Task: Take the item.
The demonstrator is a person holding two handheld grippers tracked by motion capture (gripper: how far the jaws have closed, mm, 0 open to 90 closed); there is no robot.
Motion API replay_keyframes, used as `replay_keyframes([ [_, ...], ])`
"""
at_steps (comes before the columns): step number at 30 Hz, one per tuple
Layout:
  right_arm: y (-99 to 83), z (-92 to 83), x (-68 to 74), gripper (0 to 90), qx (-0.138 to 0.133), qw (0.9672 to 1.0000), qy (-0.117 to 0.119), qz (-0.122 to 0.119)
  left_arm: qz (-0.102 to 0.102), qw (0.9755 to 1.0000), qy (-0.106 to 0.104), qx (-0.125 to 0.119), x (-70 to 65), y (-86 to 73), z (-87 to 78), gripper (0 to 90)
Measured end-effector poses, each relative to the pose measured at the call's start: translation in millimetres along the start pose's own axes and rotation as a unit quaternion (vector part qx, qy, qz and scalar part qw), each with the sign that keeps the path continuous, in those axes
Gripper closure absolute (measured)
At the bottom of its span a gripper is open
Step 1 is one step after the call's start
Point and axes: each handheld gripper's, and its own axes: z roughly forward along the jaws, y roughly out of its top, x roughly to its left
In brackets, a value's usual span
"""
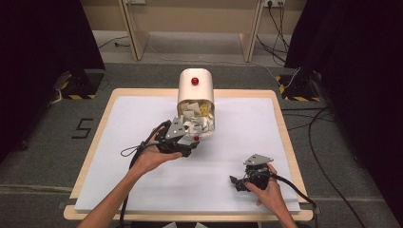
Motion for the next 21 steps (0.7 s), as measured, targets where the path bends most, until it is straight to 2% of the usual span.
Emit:
replay_keyframes([
  [7,0.0,0.0,-0.2,1.7,0.0,1.0,0.0,-0.001,-0.003,1.0,-0.004,-0.001,-0.1,-0.2,-0.4,32.7],
  [9,0.0,0.0,0.3,1.7,0.0,1.0,0.0,0.001,-0.01,0.9999,-0.011,-0.002,1.8,1.0,-0.7,32.7],
  [11,0.0,0.0,-0.1,1.7,0.0,1.0,0.0,0.0,-0.017,0.9998,-0.01,-0.008,5.9,3.5,-2.0,32.3],
  [12,0.1,0.1,0.1,1.7,0.0,1.0,0.0,0.001,-0.027,0.9994,-0.01,-0.016,11.5,7.0,-3.3,32.4],
  [15,0.0,0.0,0.2,1.7,0.0,1.0,0.0,0.001,-0.036,0.9991,-0.011,-0.02,16.6,10.9,-3.4,32.8],
  [21,0.0,0.0,0.2,1.7,0.0,1.0,0.0,0.001,-0.043,0.9989,0.004,-0.019,30.0,22.9,1.5,37.3],
])
